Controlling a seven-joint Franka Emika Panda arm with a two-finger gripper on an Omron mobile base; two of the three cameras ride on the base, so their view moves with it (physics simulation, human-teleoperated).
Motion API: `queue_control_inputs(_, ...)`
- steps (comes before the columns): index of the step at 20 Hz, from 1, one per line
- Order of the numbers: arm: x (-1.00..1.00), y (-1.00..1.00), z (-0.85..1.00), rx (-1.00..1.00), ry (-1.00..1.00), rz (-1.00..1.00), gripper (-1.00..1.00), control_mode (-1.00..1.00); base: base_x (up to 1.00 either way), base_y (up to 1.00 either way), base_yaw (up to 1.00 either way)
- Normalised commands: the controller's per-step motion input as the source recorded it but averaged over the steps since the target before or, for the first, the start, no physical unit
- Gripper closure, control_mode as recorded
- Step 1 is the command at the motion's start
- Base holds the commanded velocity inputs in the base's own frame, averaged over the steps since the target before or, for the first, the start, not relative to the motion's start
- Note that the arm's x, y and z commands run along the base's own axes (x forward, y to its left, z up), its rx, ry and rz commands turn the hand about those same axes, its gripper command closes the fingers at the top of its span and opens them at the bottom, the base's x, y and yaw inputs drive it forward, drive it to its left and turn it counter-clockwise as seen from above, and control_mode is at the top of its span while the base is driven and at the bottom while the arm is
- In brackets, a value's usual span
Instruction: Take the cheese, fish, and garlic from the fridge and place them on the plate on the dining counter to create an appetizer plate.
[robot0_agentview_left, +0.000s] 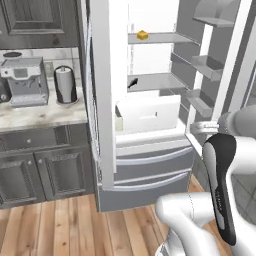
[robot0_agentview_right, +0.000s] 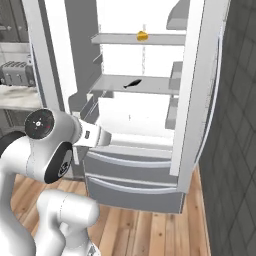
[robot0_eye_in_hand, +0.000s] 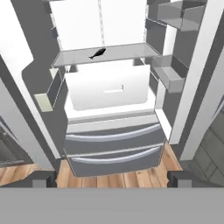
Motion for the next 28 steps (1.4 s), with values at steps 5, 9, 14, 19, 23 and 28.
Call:
queue_control_inputs(5, 0.00, 0.00, 0.00, 0.00, 0.00, 0.00, -1.00, 1.00, 0.49, -0.18, 0.00)
queue_control_inputs(9, 0.00, 0.00, 0.00, 0.00, 0.00, 0.00, -1.00, 1.00, 0.49, -0.21, 0.00)
queue_control_inputs(14, 0.00, 0.00, 0.00, 0.00, 0.00, 0.00, -1.00, 1.00, 0.48, -0.26, 0.00)
queue_control_inputs(19, 0.00, 0.00, 0.00, 0.00, 0.00, 0.00, -1.00, 1.00, 0.44, -0.30, 0.00)
queue_control_inputs(23, 0.00, 0.00, 0.00, 0.00, 0.00, 0.00, -1.00, 1.00, 0.45, -0.31, 0.00)
queue_control_inputs(28, 0.00, 0.00, 0.00, 0.00, 0.00, 0.00, -1.00, 1.00, 0.51, -0.27, 0.00)
